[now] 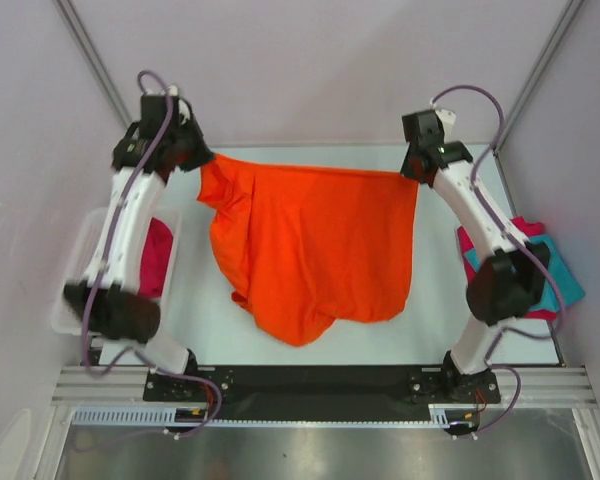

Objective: Fold and stack the t-shirts

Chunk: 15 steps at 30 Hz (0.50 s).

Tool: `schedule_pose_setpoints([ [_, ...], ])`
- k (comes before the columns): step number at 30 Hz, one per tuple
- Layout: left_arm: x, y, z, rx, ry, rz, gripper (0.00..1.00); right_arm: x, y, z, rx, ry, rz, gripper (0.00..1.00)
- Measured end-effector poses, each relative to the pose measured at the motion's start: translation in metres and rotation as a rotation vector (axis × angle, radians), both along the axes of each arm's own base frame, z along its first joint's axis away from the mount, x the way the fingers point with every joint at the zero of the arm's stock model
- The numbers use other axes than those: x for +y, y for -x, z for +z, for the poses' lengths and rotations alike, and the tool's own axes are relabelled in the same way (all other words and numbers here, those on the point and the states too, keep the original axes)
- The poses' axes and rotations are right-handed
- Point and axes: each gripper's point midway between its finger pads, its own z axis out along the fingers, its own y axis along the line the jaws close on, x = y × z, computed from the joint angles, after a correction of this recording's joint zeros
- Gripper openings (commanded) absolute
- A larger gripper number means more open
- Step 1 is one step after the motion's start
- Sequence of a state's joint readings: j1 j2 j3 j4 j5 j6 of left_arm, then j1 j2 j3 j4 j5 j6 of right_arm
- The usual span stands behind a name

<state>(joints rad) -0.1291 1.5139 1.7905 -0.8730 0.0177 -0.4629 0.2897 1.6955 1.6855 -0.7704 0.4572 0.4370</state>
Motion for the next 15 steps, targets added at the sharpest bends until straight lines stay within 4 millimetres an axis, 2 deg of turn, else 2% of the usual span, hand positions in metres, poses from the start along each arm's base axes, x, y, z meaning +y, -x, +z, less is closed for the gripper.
schedule_pose_setpoints([
  [2,0.004,-0.052,-0.03,0.059,-0.018,0.006,0.0,-0.003,-0.041,-0.007,0.0,-0.006,-0.013,0.0],
  [4,0.008,-0.094,-0.053,0.115,-0.019,0.009,0.0,-0.007,-0.074,-0.009,-0.022,-0.03,-0.027,0.0],
  [6,0.011,-0.125,-0.053,0.101,-0.001,0.004,0.0,-0.012,-0.093,0.0,-0.052,-0.055,-0.032,0.0],
  [7,0.012,-0.134,-0.047,0.076,0.011,0.0,0.0,-0.015,-0.1,0.014,-0.076,-0.063,-0.036,0.0],
  [8,0.013,-0.139,-0.036,0.044,0.024,-0.008,0.0,-0.016,-0.107,0.029,-0.11,-0.067,-0.034,0.0],
  [9,0.016,-0.138,-0.024,0.016,0.037,-0.014,0.0,-0.015,-0.115,0.054,-0.166,-0.073,-0.032,0.0],
  [11,0.025,-0.126,0.013,-0.065,0.044,-0.018,0.0,-0.012,-0.12,0.106,-0.287,-0.088,-0.017,0.0],
  [12,0.033,-0.093,0.075,-0.21,0.038,-0.018,0.0,-0.007,-0.104,0.16,-0.398,-0.098,0.006,0.0],
  [13,0.033,-0.077,0.103,-0.276,0.035,-0.021,0.0,-0.004,-0.094,0.179,-0.441,-0.093,0.017,0.0],
  [14,0.033,-0.056,0.138,-0.362,0.032,-0.024,0.0,-0.003,-0.08,0.19,-0.46,-0.08,0.02,0.0],
  [15,0.033,-0.04,0.161,-0.421,0.029,-0.026,0.0,-0.001,-0.063,0.197,-0.463,-0.064,0.027,0.0],
])
